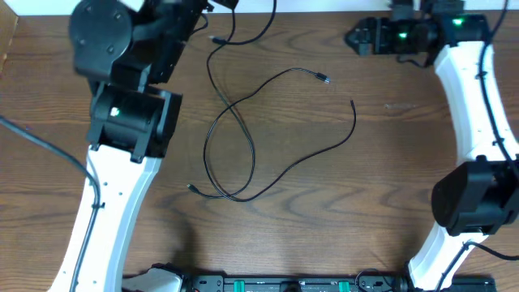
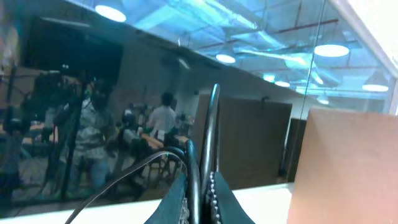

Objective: Untangle cables

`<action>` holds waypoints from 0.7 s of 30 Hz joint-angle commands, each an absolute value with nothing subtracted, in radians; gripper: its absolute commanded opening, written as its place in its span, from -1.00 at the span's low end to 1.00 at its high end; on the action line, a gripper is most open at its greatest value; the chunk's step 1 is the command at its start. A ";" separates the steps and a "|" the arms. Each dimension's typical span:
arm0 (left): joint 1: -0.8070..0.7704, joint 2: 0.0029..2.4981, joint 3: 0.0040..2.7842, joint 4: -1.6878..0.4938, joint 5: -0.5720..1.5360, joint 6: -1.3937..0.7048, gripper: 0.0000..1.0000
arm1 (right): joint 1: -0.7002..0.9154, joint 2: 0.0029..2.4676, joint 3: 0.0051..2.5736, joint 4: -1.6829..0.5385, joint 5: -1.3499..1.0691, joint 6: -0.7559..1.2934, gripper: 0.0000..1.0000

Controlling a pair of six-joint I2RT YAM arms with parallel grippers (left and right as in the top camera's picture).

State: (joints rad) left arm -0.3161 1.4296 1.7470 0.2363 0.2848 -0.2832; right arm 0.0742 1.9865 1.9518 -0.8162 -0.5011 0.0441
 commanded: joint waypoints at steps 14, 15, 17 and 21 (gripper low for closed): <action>-0.251 1.384 1.753 0.193 0.272 -0.268 -0.85 | 0.407 2.397 1.966 -0.170 -1.001 0.134 0.88; -0.247 1.384 1.753 0.187 0.272 -0.268 -0.85 | 0.420 2.412 1.966 -0.162 -0.991 0.134 0.86; -0.241 1.384 1.753 0.175 0.272 -0.268 -0.85 | 0.457 2.447 1.966 -0.154 -0.931 0.137 0.81; -0.241 1.384 1.753 0.158 0.272 -0.268 -0.85 | 0.534 2.514 1.966 -0.131 -0.763 0.165 0.64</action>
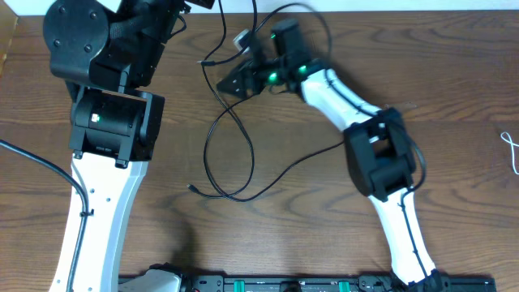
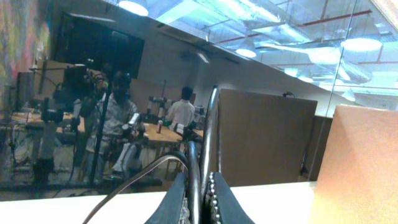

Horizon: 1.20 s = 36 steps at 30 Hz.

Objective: Untangle cables

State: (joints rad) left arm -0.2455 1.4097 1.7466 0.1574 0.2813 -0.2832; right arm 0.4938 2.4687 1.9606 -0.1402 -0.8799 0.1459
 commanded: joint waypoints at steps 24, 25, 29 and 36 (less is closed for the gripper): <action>-0.148 1.382 1.753 0.020 0.271 -0.267 -0.85 | 0.554 2.178 1.967 -0.441 -0.163 0.170 -0.98; -0.139 1.382 1.753 0.011 0.272 -0.267 -0.85 | 0.537 2.147 1.967 -0.470 -0.163 0.157 -0.98; -0.106 1.384 1.752 -0.034 0.272 -0.267 -0.85 | 0.452 2.017 1.967 -0.640 -0.164 0.070 -0.98; -0.101 1.388 1.752 -0.113 0.272 -0.266 -0.85 | 0.349 1.967 1.967 -0.875 -0.163 -0.086 -0.98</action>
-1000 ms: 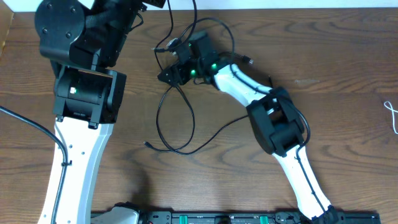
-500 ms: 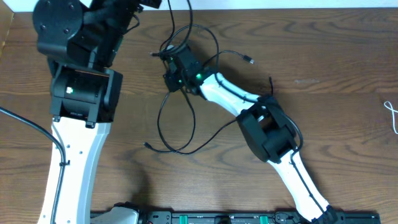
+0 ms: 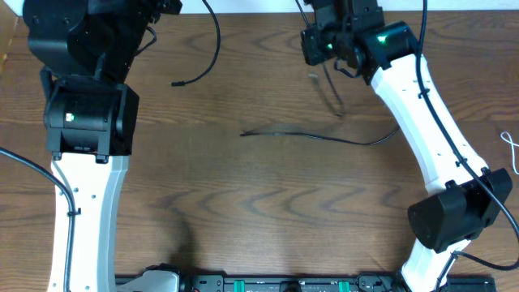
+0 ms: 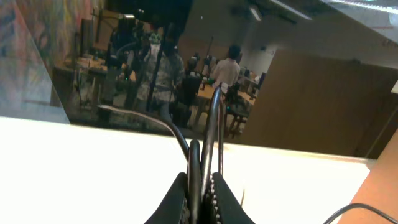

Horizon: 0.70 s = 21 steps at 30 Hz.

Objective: Untangle cables

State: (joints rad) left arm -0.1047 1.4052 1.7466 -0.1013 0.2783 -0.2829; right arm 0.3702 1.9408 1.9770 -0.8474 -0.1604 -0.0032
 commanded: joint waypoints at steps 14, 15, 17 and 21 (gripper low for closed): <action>-0.101 1.571 1.752 -0.198 0.543 -0.372 -0.85 | 0.254 1.808 2.039 -0.863 -0.595 -0.197 -0.98; -0.101 1.596 1.752 -0.202 0.551 -0.410 -0.85 | 0.254 1.814 2.039 -0.854 -0.643 -0.196 -0.98; -0.101 1.649 1.752 -0.201 0.593 -0.491 -0.85 | 0.254 1.827 2.039 -0.826 -0.748 -0.196 -0.98; -0.101 1.718 1.752 -0.200 0.672 -0.607 -0.85 | 0.257 1.858 2.039 -0.760 -0.804 -0.100 -0.96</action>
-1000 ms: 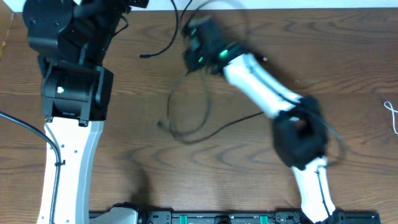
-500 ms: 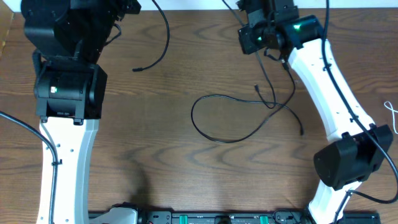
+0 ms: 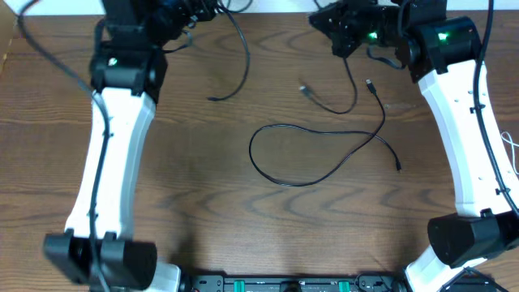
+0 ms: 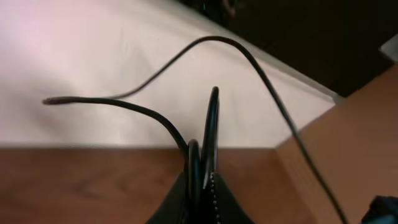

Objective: Untangle cables

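Observation:
My left gripper (image 3: 199,10) is at the table's far left edge, shut on a black cable (image 3: 243,61) that hangs in an arc with its free end near the table. In the left wrist view the left gripper (image 4: 202,177) pinches this cable (image 4: 143,112), and the jaws are pressed together. At the far right, my right gripper (image 3: 336,24) is shut on a second black cable (image 3: 353,93), which drops and hooks left to a plug. A third black cable (image 3: 300,184) lies in a wide loop at mid-table, touching neither gripper.
The wooden table (image 3: 243,243) carries only the cables. A thin white cord (image 3: 511,150) lies at the right edge. The arms' base rail (image 3: 284,284) runs along the front edge. A white wall (image 4: 93,56) lies beyond the table's far edge.
My left gripper has shifted right along the far edge with its cable. The right gripper sits a little higher and further right. The stretched cable on the table now lies in a loop.
The cables first lay crossed in one tangle at mid-table, my left gripper holding one and the right arm off at the far right. The right gripper then reached into the tangle's top. Later both held cables apart. Now the cables are separate.

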`<action>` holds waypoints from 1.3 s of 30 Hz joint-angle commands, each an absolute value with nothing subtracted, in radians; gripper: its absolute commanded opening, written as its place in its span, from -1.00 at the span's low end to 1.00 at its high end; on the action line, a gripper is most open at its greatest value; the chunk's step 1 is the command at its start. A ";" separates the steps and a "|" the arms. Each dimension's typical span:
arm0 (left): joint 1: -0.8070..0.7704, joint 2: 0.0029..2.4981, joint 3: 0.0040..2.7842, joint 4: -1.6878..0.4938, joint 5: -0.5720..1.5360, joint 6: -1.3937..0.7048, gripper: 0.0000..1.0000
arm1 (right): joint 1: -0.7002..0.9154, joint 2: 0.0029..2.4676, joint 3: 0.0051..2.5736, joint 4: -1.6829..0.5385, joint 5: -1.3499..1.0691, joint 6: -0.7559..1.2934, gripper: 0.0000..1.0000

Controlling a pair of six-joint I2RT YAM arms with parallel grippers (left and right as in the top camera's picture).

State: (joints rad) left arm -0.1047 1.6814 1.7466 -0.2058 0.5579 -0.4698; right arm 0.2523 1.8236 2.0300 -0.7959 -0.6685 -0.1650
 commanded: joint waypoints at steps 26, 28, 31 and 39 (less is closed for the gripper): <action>-0.146 1.768 1.752 -0.201 0.914 -0.622 -0.85 | 0.345 2.070 2.038 -0.397 -0.902 0.348 -0.37; -0.147 1.768 1.752 -0.201 0.913 -0.623 -0.85 | 0.354 2.071 2.038 -0.398 -0.875 0.348 -0.60; -0.147 1.768 1.752 -0.201 0.904 -0.622 -0.85 | 0.350 2.070 2.038 -0.409 -0.814 0.363 -0.98; -0.147 1.768 1.752 -0.202 0.795 -0.622 0.19 | 0.266 2.066 2.041 -0.492 -0.777 0.363 -0.97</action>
